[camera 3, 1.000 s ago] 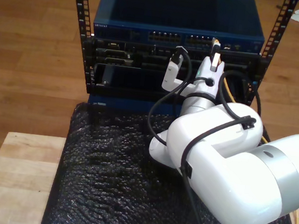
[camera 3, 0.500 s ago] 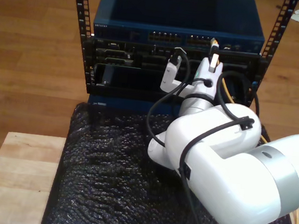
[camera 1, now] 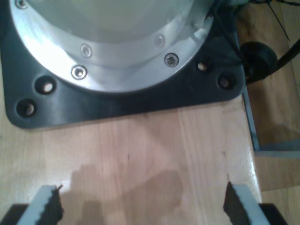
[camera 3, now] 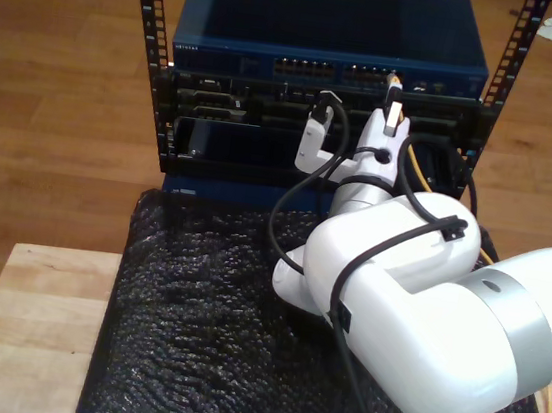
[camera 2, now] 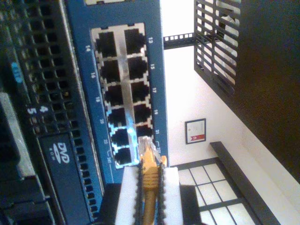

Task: Grab the cable and plug it in

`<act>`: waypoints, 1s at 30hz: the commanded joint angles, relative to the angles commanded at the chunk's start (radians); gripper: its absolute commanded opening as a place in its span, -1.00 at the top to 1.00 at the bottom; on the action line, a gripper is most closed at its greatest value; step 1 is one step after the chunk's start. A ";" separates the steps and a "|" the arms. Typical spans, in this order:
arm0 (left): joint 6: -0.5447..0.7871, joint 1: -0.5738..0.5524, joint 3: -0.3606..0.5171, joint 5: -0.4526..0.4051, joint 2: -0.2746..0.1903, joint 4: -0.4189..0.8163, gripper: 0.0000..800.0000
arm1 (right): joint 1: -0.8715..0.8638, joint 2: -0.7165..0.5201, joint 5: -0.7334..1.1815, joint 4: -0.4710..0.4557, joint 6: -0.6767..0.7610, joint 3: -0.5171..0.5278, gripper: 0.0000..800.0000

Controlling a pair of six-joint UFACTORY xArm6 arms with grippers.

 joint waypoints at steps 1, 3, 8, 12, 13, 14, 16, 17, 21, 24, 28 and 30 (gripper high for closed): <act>0.000 -0.002 0.000 0.000 0.000 0.000 -1.00 | 0.000 -0.002 0.000 0.003 0.000 -0.002 1.00; 0.000 0.000 0.000 0.000 0.000 0.000 -1.00 | 0.000 -0.002 0.000 0.006 -0.002 -0.002 1.00; 0.000 0.000 0.000 0.000 0.000 0.000 -1.00 | -0.002 0.000 -0.002 0.005 -0.002 0.000 1.00; 0.000 0.000 0.000 0.000 0.000 0.000 -1.00 | -0.008 0.000 0.000 0.005 -0.002 0.000 1.00; 0.000 -0.002 0.000 0.000 0.000 0.000 -1.00 | -0.009 0.000 0.000 0.005 -0.002 0.005 1.00; 0.002 -0.002 0.000 0.000 0.000 0.000 -1.00 | -0.009 0.000 0.000 0.006 -0.002 0.006 1.00; 0.000 0.000 0.000 0.000 0.000 0.000 -1.00 | -0.012 0.000 0.000 0.006 -0.002 0.006 1.00; 0.000 0.000 0.000 0.000 0.000 0.000 -1.00 | -0.014 0.000 0.000 0.005 -0.002 0.006 1.00; 0.000 -0.002 0.000 0.000 0.000 0.000 -1.00 | -0.015 0.000 0.002 0.005 -0.002 0.006 1.00; 0.000 -0.002 0.000 0.000 0.000 0.000 -1.00 | -0.017 0.000 0.002 0.003 -0.002 0.006 1.00; 0.000 0.000 0.000 0.000 0.000 0.000 -1.00 | -0.020 -0.002 0.003 0.000 -0.002 -0.002 1.00; 0.000 0.000 0.000 0.000 0.000 0.000 -1.00 | -0.020 -0.002 0.003 0.000 -0.002 -0.002 1.00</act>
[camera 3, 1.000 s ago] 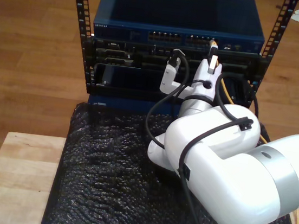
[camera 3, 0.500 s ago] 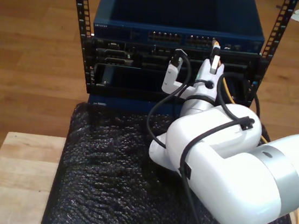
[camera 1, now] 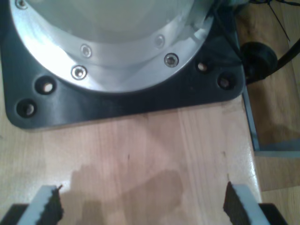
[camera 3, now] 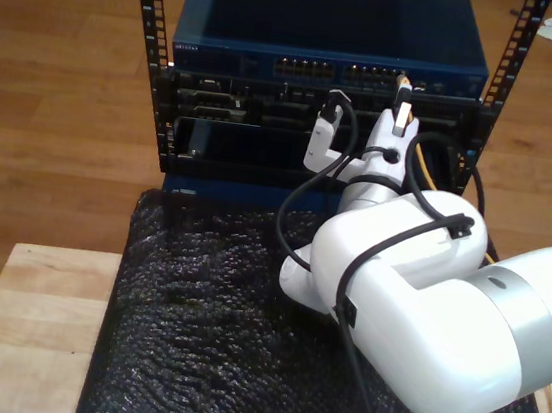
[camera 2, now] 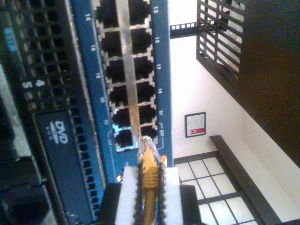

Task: Grab the cable and plug it in

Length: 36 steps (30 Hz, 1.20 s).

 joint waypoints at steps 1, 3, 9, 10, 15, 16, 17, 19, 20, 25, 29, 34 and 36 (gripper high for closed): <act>0.000 0.000 0.000 0.000 0.000 0.000 -1.00 | 0.000 0.000 0.000 0.000 0.000 0.000 1.00; 0.000 -0.002 0.000 0.000 0.000 0.000 -1.00 | 0.000 0.000 0.000 0.000 0.000 0.003 1.00; 0.002 -0.002 0.000 0.000 0.000 0.000 -1.00 | 0.008 -0.002 0.000 -0.002 0.002 0.006 1.00; 0.000 -0.002 0.000 0.000 0.000 0.000 -1.00 | 0.009 -0.002 0.000 -0.002 0.002 0.006 1.00; 0.000 -0.002 0.000 0.000 0.000 0.000 -1.00 | 0.009 -0.002 0.003 -0.002 0.000 -0.003 1.00; 0.000 0.000 0.000 0.000 0.000 0.000 -1.00 | 0.009 -0.002 0.003 -0.002 0.002 -0.005 1.00; 0.000 0.000 0.000 0.000 0.000 0.000 -1.00 | 0.008 -0.002 0.003 -0.002 0.002 -0.005 1.00; 0.000 -0.002 0.000 0.000 0.000 0.000 -1.00 | 0.008 -0.002 0.003 -0.002 0.002 -0.006 1.00; 0.000 -0.002 0.000 0.000 0.000 0.000 -1.00 | 0.008 -0.002 0.003 -0.002 0.002 -0.006 1.00; 0.000 -0.002 0.000 0.000 0.000 0.000 -1.00 | 0.008 0.000 0.003 -0.002 0.002 -0.005 1.00; 0.000 -0.002 0.000 0.000 0.000 0.000 -1.00 | 0.008 0.000 0.002 -0.002 0.002 -0.005 1.00; 0.000 0.000 0.000 0.000 0.000 0.000 -1.00 | 0.008 0.002 0.002 -0.002 0.002 -0.008 1.00; 0.000 -0.002 0.000 0.000 0.000 0.000 -1.00 | 0.008 0.003 0.002 -0.002 0.002 -0.009 1.00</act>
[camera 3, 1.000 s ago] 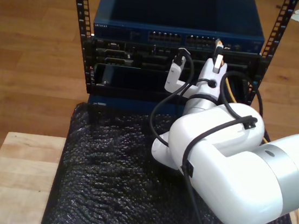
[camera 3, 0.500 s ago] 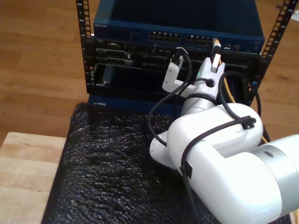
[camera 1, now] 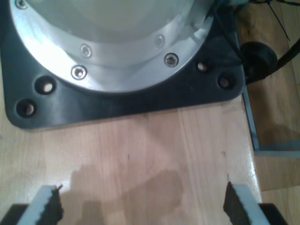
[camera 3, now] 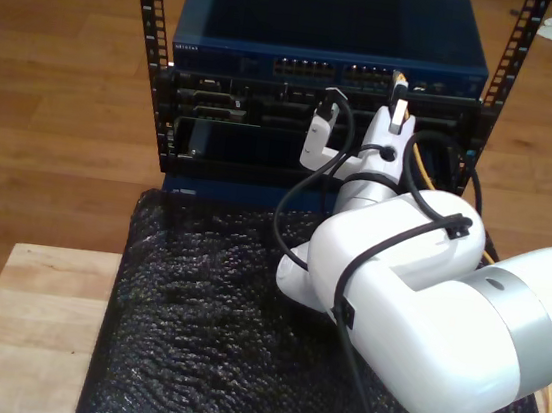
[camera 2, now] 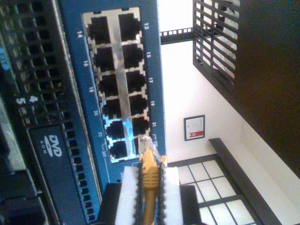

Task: Grab the cable and plug it in

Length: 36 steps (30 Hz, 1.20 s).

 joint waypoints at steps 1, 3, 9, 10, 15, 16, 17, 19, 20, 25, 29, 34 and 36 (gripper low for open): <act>0.000 0.000 0.000 0.000 0.000 0.000 -1.00 | 0.000 0.000 0.000 0.000 0.000 0.000 1.00; 0.000 0.000 0.000 0.000 0.000 0.000 -1.00 | 0.000 0.000 0.000 0.000 0.000 0.000 1.00; 0.000 0.000 0.000 0.000 0.000 0.000 -1.00 | 0.000 0.000 0.000 0.000 0.000 0.000 1.00; 0.000 0.000 0.000 -0.002 0.000 0.000 -1.00 | 0.000 0.000 -0.002 0.000 0.000 0.000 1.00; 0.000 0.002 0.000 0.000 0.000 0.000 -1.00 | 0.000 0.000 -0.003 0.000 0.000 0.002 1.00; 0.002 0.000 0.000 0.000 0.000 0.000 -1.00 | 0.000 0.000 -0.003 0.000 0.000 0.003 1.00; 0.000 0.002 0.000 0.000 0.000 0.000 -1.00 | 0.000 0.000 -0.003 0.000 0.000 0.003 1.00; 0.000 0.000 0.000 0.000 0.000 0.000 -1.00 | -0.002 0.000 -0.003 0.000 0.000 0.005 1.00; 0.000 0.000 0.000 0.000 0.000 0.000 -1.00 | 0.000 0.000 -0.003 0.000 0.000 0.005 1.00; 0.000 0.000 0.000 0.000 0.000 0.000 -1.00 | -0.009 0.002 -0.003 0.000 0.000 0.002 1.00; 0.000 0.000 0.000 0.000 0.000 0.000 -1.00 | -0.012 0.002 -0.002 0.000 0.000 0.000 1.00; 0.000 0.000 0.000 0.000 0.000 0.000 -1.00 | -0.014 0.002 0.000 0.000 0.000 0.000 1.00; 0.002 0.000 0.000 0.000 0.000 0.000 -1.00 | -0.012 0.002 0.000 0.000 0.000 0.000 1.00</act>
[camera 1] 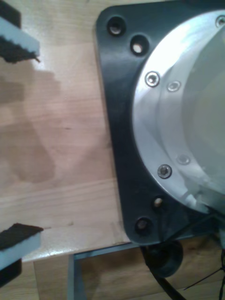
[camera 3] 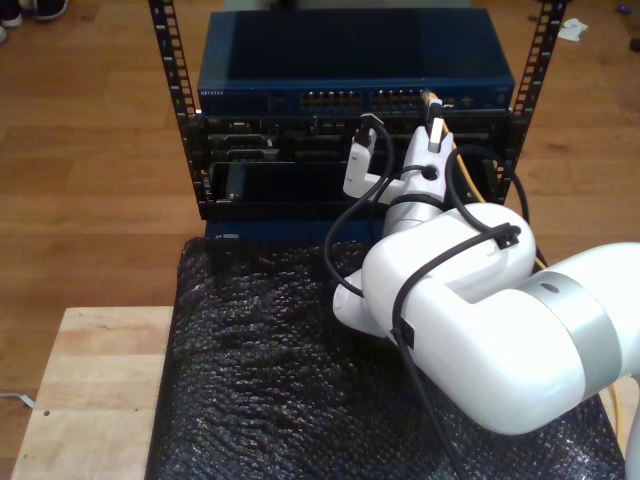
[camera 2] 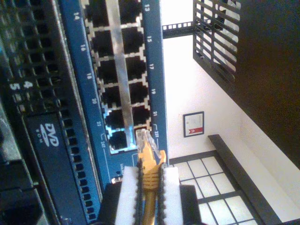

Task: Grab the cable and plug it in

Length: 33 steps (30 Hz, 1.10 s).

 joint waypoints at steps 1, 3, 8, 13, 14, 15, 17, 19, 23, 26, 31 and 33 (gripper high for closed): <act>0.000 0.002 0.000 0.000 0.000 0.000 -1.00 | 0.000 0.000 0.000 0.000 0.000 0.000 1.00; -0.002 0.000 0.000 0.000 0.000 0.000 -1.00 | 0.002 0.000 -0.002 0.000 0.000 0.002 1.00; -0.002 0.002 0.000 0.000 0.000 0.000 -1.00 | 0.005 -0.002 -0.002 0.000 -0.002 0.005 1.00; 0.000 0.000 0.000 0.000 0.000 0.000 -1.00 | 0.006 0.006 -0.002 0.000 -0.002 -0.003 1.00; -0.002 0.000 0.000 0.000 0.000 0.000 -1.00 | 0.006 0.012 -0.002 0.002 -0.002 -0.006 1.00; 0.000 0.000 0.000 0.000 0.000 0.000 -1.00 | 0.006 0.014 -0.003 0.002 -0.002 -0.008 1.00; -0.002 0.000 0.000 0.000 0.000 0.000 -1.00 | 0.006 0.020 -0.003 0.000 -0.002 -0.018 1.00; -0.002 0.000 0.000 0.000 0.000 0.000 -1.00 | 0.006 0.029 -0.003 0.000 -0.002 -0.026 1.00; -0.002 0.000 0.000 0.000 0.000 0.000 -1.00 | 0.006 0.035 -0.002 0.000 -0.002 -0.040 1.00; -0.002 0.002 0.000 0.000 0.000 0.000 -1.00 | 0.006 0.035 -0.002 0.000 -0.002 -0.040 1.00; -0.002 0.002 0.000 0.000 0.000 0.000 -1.00 | 0.006 0.035 -0.002 0.000 -0.003 -0.044 1.00; 0.000 0.000 0.000 0.000 0.000 0.000 -1.00 | 0.006 0.035 -0.002 0.000 -0.003 -0.044 1.00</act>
